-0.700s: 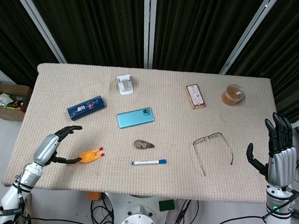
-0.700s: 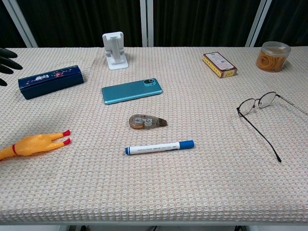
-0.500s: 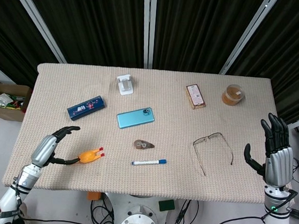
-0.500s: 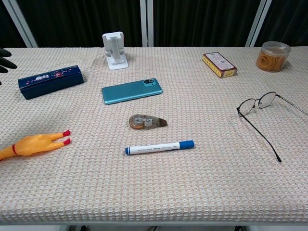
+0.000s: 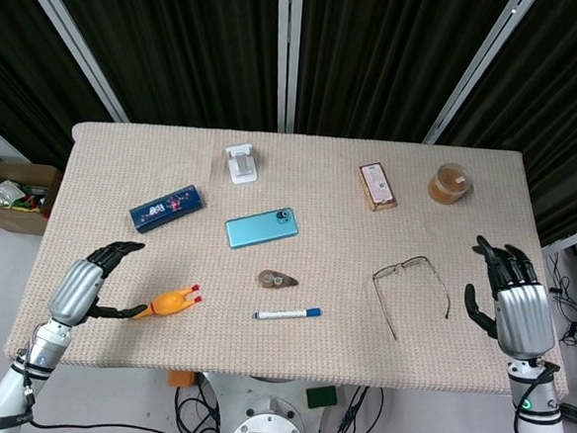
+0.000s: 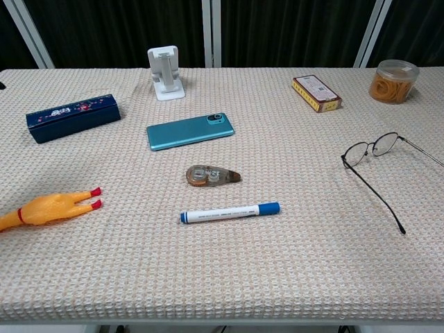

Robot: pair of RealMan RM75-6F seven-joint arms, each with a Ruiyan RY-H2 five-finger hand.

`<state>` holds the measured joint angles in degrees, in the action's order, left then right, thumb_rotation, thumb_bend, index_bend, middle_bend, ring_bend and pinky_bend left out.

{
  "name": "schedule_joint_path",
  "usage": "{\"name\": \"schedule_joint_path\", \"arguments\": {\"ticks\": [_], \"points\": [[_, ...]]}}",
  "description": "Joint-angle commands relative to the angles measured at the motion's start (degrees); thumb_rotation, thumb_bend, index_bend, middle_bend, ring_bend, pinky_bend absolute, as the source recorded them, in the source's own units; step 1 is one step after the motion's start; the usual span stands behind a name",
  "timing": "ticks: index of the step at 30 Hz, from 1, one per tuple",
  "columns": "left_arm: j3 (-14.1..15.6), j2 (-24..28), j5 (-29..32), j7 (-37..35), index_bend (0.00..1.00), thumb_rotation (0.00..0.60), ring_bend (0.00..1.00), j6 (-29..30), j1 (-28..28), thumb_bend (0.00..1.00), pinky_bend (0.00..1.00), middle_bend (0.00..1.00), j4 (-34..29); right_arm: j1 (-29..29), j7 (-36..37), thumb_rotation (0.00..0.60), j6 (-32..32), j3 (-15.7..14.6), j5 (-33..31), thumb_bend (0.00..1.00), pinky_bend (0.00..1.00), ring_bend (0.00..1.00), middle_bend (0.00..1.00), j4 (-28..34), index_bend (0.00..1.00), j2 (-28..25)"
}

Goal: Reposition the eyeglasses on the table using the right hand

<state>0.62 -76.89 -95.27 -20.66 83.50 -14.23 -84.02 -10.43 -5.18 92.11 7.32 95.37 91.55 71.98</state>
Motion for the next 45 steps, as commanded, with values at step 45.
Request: {"name": "schedule_joint_path", "arguments": {"ticks": [45], "points": [[-0.2,2.7,2.0,-0.1,0.17,0.488,0.19,1.5,1.9,0.0,0.26,0.21,-0.1,-18.2,-33.8,0.6,-36.6,-4.3,-39.9,0.81,0.65,0.76,0.83,3.2,0.0,5.8]]}}
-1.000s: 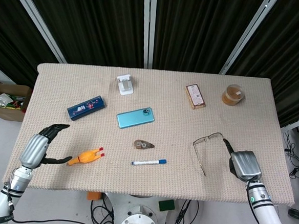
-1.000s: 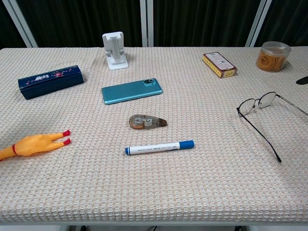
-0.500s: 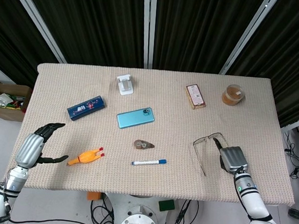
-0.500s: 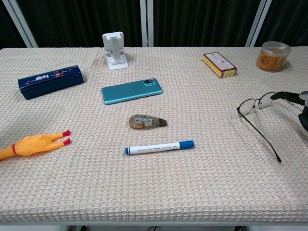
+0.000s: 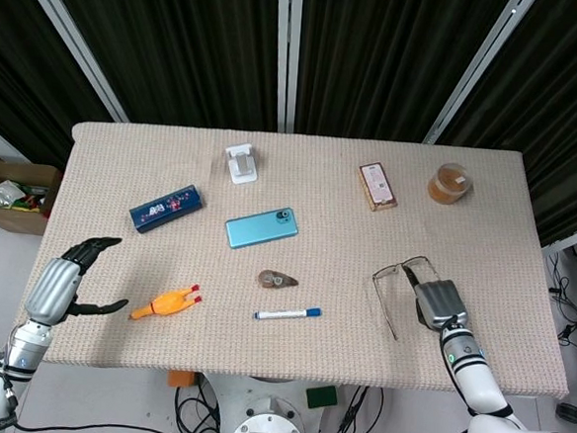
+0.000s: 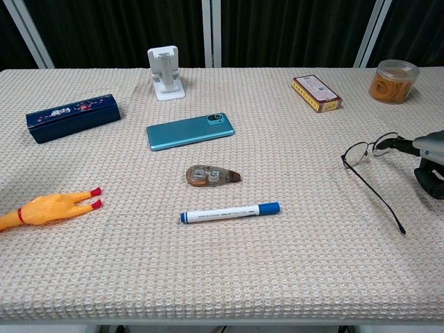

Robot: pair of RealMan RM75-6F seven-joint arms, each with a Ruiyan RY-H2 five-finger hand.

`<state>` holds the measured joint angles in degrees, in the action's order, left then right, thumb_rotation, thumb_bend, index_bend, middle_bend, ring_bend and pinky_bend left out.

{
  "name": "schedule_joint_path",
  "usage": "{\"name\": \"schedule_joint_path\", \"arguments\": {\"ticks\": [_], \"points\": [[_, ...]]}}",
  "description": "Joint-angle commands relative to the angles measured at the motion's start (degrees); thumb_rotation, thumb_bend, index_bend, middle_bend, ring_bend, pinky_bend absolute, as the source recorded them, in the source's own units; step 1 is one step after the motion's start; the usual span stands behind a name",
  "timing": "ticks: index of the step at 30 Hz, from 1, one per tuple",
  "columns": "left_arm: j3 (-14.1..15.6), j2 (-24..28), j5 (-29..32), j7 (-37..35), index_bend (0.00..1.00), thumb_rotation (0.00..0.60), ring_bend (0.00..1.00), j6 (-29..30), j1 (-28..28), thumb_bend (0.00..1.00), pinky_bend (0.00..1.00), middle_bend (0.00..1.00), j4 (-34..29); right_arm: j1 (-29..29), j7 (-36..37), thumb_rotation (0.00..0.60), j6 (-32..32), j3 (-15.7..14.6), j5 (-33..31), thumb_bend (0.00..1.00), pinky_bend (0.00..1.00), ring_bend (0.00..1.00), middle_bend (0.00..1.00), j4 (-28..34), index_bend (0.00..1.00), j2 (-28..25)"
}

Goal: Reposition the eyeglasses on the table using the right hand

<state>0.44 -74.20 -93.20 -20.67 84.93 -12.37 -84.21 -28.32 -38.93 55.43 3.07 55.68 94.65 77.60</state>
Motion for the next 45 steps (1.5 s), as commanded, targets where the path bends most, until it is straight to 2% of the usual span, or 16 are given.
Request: {"name": "schedule_joint_path", "arguments": {"ticks": [1,21,26,34,45], "points": [[0.0,0.0,0.0,-0.1,0.17,0.49,0.19,0.1,0.1,0.0,0.26,0.21,0.1,-0.5,-0.2,0.6,0.0,-0.1,-0.4,0.81,0.65,0.76,0.83,0.1,0.0,0.2],[0.0,0.0,0.9,-1.8,0.17,0.491,0.19,-0.8,0.2,0.0,0.26,0.21,1.5,-6.9,-3.3,0.6,-2.0,0.1,-7.7,0.81,0.65,0.76,0.83,-2.1,0.0,1.9],[-0.1,0.1,1.1,-2.1,0.17,0.491,0.19,-0.9,0.3,0.0,0.26,0.21,1.8,-7.7,-3.1,0.6,-1.8,-0.3,-7.9,0.81,0.65,0.76,0.83,-2.1,0.0,2.0],[-0.1,0.2,0.9,-2.2,0.17,0.488,0.19,-0.9,0.3,0.0,0.26,0.21,1.7,-6.7,-1.3,0.6,0.6,-2.1,-5.8,0.81,0.65,0.76,0.83,-0.1,0.0,0.4],[0.4,0.2,0.2,-1.1,0.17,0.492,0.19,-0.7,0.5,0.0,0.26,0.21,0.8,0.7,5.7,0.6,9.0,-7.6,5.7,0.81,0.65,0.76,0.83,4.1,0.0,-5.6]]}}
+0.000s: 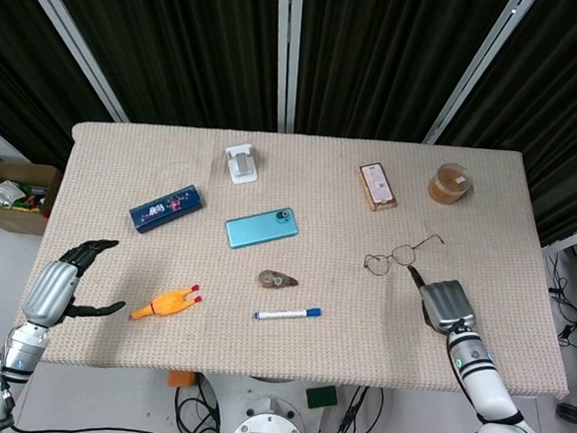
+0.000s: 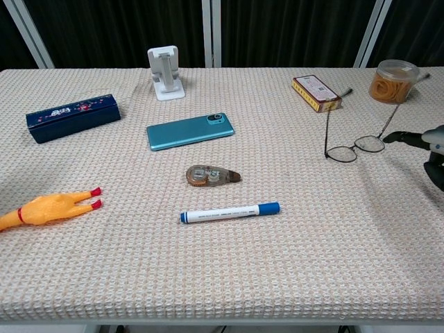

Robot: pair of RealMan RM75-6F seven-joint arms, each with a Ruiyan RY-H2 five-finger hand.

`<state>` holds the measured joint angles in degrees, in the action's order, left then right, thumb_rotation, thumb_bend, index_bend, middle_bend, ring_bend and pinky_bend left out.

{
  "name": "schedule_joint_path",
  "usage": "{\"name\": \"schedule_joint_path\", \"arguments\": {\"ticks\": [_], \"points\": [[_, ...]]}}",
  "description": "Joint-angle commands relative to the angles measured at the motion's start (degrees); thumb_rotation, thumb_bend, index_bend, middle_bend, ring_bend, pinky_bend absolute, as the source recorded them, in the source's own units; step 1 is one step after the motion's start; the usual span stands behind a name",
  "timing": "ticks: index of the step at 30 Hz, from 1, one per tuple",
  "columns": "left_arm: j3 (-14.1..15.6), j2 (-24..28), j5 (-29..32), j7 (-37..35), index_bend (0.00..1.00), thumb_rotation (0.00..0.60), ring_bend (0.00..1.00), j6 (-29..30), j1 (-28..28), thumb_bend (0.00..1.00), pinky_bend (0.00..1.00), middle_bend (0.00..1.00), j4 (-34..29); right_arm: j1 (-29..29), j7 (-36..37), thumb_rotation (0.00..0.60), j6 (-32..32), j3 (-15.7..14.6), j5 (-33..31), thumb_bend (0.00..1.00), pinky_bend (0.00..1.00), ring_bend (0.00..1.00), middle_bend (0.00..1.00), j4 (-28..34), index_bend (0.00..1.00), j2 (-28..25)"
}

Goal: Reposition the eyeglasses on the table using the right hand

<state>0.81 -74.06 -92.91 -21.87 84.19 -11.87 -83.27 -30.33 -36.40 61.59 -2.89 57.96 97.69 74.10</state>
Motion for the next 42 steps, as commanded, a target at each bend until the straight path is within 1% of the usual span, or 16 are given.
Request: {"name": "schedule_joint_path", "arguments": {"ticks": [1,4,6,10,13,16,22,27,33,37,42], "points": [[0.1,0.0,-0.1,0.2,0.17,0.49,0.19,0.1,0.1,0.0,0.26,0.21,-0.2,3.6,4.5,0.6,3.9,-1.9,4.7,0.81,0.65,0.76,0.83,1.1,0.0,-2.6],[0.2,0.2,-0.2,0.5,0.17,0.492,0.19,0.2,0.2,0.0,0.26,0.21,-0.5,6.8,11.1,0.6,8.2,-2.2,10.1,0.81,0.65,0.76,0.83,-0.8,0.0,-3.4],[0.3,0.1,-0.3,0.5,0.17,0.492,0.19,0.1,0.2,0.0,0.26,0.21,-0.6,8.8,17.6,0.6,10.9,-2.2,14.0,0.8,0.65,0.76,0.82,-4.1,0.0,-3.2],[0.7,0.1,-0.7,0.9,0.17,0.491,0.19,-0.5,0.0,0.0,0.27,0.21,-0.9,11.8,27.0,0.6,14.0,-2.6,18.7,0.79,0.65,0.76,0.82,-10.3,0.0,-2.9],[0.8,0.2,-0.9,1.1,0.17,0.491,0.19,-0.7,-0.1,0.0,0.27,0.21,-1.2,13.6,32.3,0.6,16.0,-1.5,19.6,0.79,0.65,0.76,0.82,-14.4,0.0,-2.4],[0.8,0.1,-1.0,1.2,0.17,0.49,0.19,-0.8,-0.3,0.0,0.27,0.21,-1.4,14.2,35.6,0.6,14.4,0.2,17.3,0.79,0.65,0.76,0.81,-17.2,0.0,-2.6],[0.9,0.0,-1.2,2.0,0.17,0.492,0.19,-1.1,-0.5,0.0,0.27,0.21,-2.0,12.8,37.8,0.6,8.9,3.1,14.4,0.79,0.65,0.76,0.81,-19.8,0.0,-2.7],[0.7,0.1,-1.1,2.8,0.17,0.493,0.19,-1.3,-0.6,0.0,0.27,0.21,-2.5,10.1,37.1,0.6,4.7,5.8,13.1,0.79,0.65,0.76,0.81,-19.7,0.0,-2.5],[0.6,0.3,-0.4,3.3,0.17,0.492,0.19,-1.7,-0.7,0.0,0.27,0.21,-3.0,6.3,34.6,0.6,-0.3,8.4,11.8,0.79,0.65,0.76,0.81,-20.1,0.0,-1.5],[0.5,0.6,0.0,3.6,0.17,0.492,0.19,-2.2,-0.8,0.0,0.26,0.21,-3.2,3.9,31.9,0.6,-3.2,9.3,11.3,0.78,0.65,0.76,0.81,-21.2,0.0,-0.1],[0.4,0.9,0.5,3.7,0.17,0.494,0.19,-2.5,-0.8,0.0,0.27,0.21,-3.4,1.7,28.1,0.6,-6.0,9.5,10.6,0.78,0.65,0.76,0.81,-21.5,0.0,1.8]]}}
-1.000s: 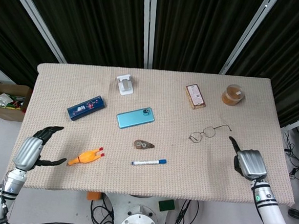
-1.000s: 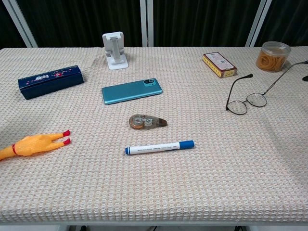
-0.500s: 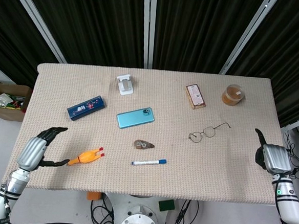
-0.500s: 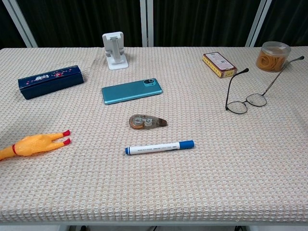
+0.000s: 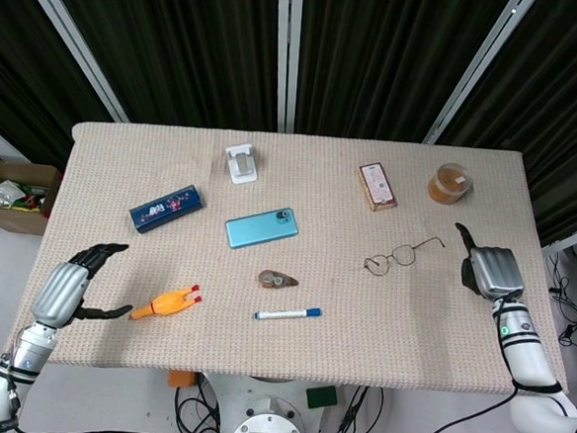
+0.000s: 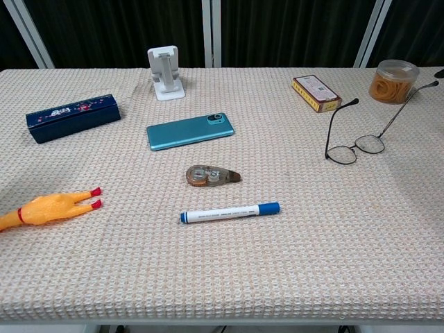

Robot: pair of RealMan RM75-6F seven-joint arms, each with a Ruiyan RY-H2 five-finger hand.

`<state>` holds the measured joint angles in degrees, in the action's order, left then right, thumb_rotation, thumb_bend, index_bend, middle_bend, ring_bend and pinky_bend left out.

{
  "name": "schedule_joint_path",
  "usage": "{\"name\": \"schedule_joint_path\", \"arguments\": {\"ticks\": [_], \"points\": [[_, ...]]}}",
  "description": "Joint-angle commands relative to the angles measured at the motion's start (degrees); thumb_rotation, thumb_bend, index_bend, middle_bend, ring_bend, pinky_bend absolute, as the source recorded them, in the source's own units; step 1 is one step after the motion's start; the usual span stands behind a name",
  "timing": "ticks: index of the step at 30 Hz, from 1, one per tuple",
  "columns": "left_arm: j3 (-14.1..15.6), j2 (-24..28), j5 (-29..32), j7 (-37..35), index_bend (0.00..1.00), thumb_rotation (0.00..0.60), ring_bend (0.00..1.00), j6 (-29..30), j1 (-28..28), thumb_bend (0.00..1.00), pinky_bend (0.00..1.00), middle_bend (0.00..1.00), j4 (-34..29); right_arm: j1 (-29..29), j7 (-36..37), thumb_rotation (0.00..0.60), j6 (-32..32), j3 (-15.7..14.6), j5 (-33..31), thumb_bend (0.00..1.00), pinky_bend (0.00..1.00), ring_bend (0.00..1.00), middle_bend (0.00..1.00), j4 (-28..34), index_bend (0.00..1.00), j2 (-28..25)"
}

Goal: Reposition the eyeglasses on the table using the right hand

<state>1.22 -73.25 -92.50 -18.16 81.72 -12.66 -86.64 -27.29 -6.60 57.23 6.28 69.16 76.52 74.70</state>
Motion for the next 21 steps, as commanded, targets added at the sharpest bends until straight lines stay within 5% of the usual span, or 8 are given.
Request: {"name": "schedule_joint_path", "arguments": {"ticks": [1,21], "points": [[-0.1,0.1,0.1,0.0,0.17,0.494,0.19,-0.1,0.0,0.0,0.27,0.21,-0.1,-1.7,-2.2,0.6,-2.0,0.4,-0.7,0.78,0.65,0.76,0.81,-0.4,0.0,1.5],[-0.1,-0.1,0.1,-0.5,0.17,0.492,0.19,0.2,0.2,0.0,0.27,0.21,0.5,-4.0,-10.3,0.6,-4.8,-1.6,-1.6,0.78,0.65,0.76,0.81,1.8,0.0,5.6]]}}
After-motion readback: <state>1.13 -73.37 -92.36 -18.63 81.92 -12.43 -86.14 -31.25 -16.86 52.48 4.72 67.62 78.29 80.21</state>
